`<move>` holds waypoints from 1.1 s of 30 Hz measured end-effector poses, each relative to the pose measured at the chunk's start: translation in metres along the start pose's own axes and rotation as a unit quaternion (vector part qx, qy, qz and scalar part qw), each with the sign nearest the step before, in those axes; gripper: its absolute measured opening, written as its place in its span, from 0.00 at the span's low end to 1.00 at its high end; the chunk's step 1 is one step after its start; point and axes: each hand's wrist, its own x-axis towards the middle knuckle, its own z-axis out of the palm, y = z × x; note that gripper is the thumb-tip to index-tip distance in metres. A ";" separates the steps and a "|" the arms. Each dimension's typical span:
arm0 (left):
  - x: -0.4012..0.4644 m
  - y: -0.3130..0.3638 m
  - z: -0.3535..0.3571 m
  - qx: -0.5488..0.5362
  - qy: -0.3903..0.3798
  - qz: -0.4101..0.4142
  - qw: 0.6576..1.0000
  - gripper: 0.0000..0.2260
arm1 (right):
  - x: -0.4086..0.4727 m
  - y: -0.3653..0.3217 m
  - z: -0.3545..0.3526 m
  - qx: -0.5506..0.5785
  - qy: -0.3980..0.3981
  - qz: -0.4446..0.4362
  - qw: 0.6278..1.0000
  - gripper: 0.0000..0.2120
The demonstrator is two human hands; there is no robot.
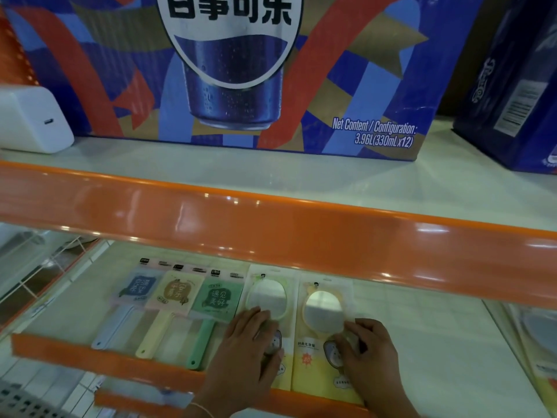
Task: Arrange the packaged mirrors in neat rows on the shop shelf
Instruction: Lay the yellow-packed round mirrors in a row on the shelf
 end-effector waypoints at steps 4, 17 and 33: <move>0.000 0.000 0.000 0.004 0.000 0.001 1.000 0.18 | 0.000 -0.002 0.000 -0.014 -0.006 -0.011 1.000 0.14; 0.013 0.013 -0.017 0.045 0.004 0.004 0.999 0.17 | -0.004 -0.012 -0.015 0.075 -0.012 0.040 0.996 0.11; 0.110 0.189 0.025 -0.138 -0.101 0.057 0.984 0.19 | 0.016 0.077 -0.186 0.206 0.100 0.203 0.952 0.05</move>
